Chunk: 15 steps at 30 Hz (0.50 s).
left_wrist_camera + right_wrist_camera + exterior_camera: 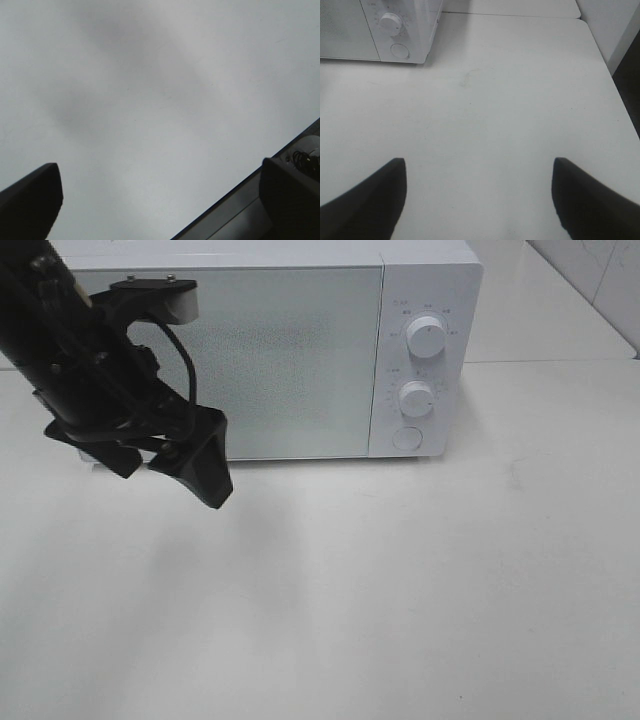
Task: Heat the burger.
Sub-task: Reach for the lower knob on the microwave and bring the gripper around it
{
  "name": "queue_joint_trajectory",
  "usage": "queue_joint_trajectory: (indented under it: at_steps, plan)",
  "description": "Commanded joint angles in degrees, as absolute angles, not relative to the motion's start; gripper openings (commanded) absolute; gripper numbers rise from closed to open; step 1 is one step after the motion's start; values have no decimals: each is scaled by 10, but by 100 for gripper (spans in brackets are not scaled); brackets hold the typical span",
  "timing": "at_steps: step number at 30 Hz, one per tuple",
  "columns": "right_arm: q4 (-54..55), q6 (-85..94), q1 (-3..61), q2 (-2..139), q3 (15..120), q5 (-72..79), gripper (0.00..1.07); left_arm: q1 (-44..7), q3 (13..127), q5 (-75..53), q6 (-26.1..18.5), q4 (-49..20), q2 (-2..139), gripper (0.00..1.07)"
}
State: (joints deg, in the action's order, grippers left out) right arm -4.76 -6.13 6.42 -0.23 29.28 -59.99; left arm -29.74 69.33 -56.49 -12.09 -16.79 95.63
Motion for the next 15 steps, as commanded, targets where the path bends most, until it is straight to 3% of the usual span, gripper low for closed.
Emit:
queue_joint_trajectory:
  at_steps: [1, 6, 15]
  plan:
    - [-48, -57, 61, -17, 292, -597, 76, -252, 699, -611, -117, -168, 951, 101]
    - [-48, -57, 61, -17, 292, -597, 76, -210, 693, -647, -117, -168, 948, 101]
    - [-48, -57, 61, -17, 292, -597, 76, -137, 573, -604, -117, -161, 842, 101]
